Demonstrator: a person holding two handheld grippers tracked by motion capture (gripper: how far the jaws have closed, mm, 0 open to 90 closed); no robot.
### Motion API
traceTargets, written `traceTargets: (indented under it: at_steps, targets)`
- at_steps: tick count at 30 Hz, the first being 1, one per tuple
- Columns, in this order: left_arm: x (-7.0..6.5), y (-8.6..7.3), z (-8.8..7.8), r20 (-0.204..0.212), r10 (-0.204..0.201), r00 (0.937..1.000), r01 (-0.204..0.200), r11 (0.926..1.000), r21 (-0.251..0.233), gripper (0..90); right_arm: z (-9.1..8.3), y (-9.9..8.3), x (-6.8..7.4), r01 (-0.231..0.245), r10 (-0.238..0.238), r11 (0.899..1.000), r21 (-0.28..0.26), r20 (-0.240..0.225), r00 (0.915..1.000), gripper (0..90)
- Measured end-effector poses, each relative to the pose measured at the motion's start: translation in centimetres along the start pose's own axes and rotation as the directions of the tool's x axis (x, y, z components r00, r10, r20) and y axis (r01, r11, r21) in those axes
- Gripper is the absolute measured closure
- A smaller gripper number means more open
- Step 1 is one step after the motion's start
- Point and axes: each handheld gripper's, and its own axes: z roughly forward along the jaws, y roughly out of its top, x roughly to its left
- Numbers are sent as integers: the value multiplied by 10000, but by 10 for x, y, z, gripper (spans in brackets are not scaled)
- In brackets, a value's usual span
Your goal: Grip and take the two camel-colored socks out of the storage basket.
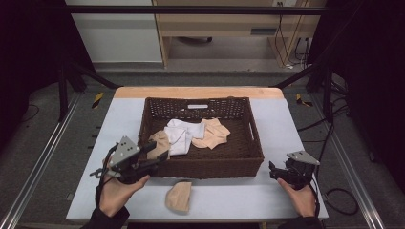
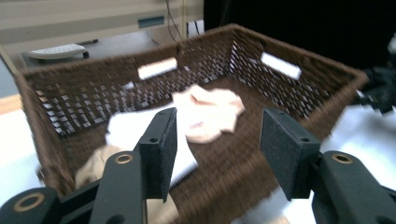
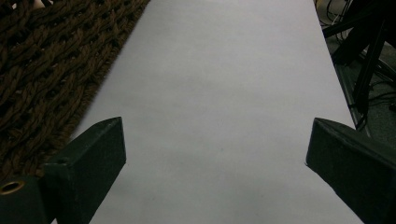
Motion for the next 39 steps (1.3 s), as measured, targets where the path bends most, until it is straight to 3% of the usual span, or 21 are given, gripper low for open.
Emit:
traceTargets:
  at_steps: [8, 18, 22, 30, 32, 39]
  targets:
    - [16, 27, 33, -685, 45, 9976, -38, 9999, 98, 426, 0, 0, -1, 10, -11, 10000, -86, -15, 10000, 49]
    - [31, 45, 88, -1392, 223, 9900, -112, 9967, 800, 412, 1, 1, -1, -23, 23, 10000, -77, -55, 10000, 49]
    - [39, 42, 107, -1699, 263, 9851, -70, 9935, 1136, 418, 1, 1, -1, 37, -37, 10000, -75, -54, 10000, 50]
    - [60, 20, 132, -2357, 189, 9716, 328, 9764, 2134, 463, 1, 1, 0, 8, -9, 10000, -81, -68, 10000, 51]
    - [65, 13, 134, -2518, 339, 9672, 300, 9689, 2458, 479, 1, 1, -1, 84, -84, 9999, -83, -46, 10000, 52]
    - [70, 1, 138, -2516, 116, 9678, 607, 9587, 2779, 539, 1, 1, 0, 67, -67, 10000, -45, -59, 10000, 53]
